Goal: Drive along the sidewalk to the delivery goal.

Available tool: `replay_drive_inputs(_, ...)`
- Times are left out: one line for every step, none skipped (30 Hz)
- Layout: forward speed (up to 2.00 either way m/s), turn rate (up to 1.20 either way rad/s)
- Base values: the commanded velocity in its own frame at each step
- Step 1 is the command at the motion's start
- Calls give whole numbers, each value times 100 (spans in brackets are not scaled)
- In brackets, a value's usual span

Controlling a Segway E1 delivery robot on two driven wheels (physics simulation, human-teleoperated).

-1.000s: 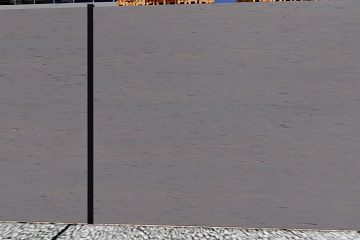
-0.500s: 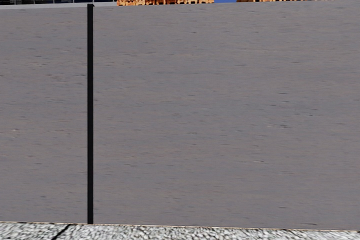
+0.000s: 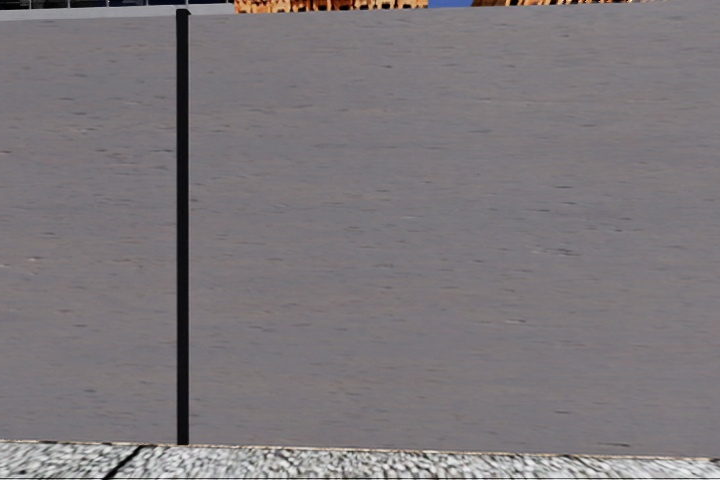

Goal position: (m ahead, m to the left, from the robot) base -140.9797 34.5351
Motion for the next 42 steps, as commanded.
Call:
replay_drive_inputs(-29,-13)
replay_drive_inputs(-30,-27)
replay_drive_inputs(-30,-40)
replay_drive_inputs(-30,-46)
replay_drive_inputs(-30,-46)
replay_drive_inputs(-31,-47)
replay_drive_inputs(-33,-48)
replay_drive_inputs(-34,-48)
replay_drive_inputs(-34,-48)
replay_drive_inputs(-35,-48)
replay_drive_inputs(-35,-48)
replay_drive_inputs(-37,-48)
replay_drive_inputs(-37,-48)
replay_drive_inputs(-41,-49)
replay_drive_inputs(-43,-51)
replay_drive_inputs(-45,-54)
replay_drive_inputs(-45,-54)
replay_drive_inputs(-46,-56)
replay_drive_inputs(-46,-57)
replay_drive_inputs(-46,-58)
replay_drive_inputs(-46,-58)
replay_drive_inputs(-46,-58)
replay_drive_inputs(-46,-58)
replay_drive_inputs(-46,-58)
replay_drive_inputs(-47,-58)
replay_drive_inputs(-47,-60)
replay_drive_inputs(-47,-65)
replay_drive_inputs(-47,-65)
replay_drive_inputs(-47,-68)
replay_drive_inputs(-47,-68)
replay_drive_inputs(-47,-68)
replay_drive_inputs(-47,-68)
replay_drive_inputs(-47,-69)
replay_drive_inputs(-47,-69)
replay_drive_inputs(-47,-69)
replay_drive_inputs(-47,-69)
replay_drive_inputs(-47,-69)
replay_drive_inputs(-47,-69)
replay_drive_inputs(-47,-69)
replay_drive_inputs(-47,-69)
replay_drive_inputs(-43,-65)
replay_drive_inputs(0,0)
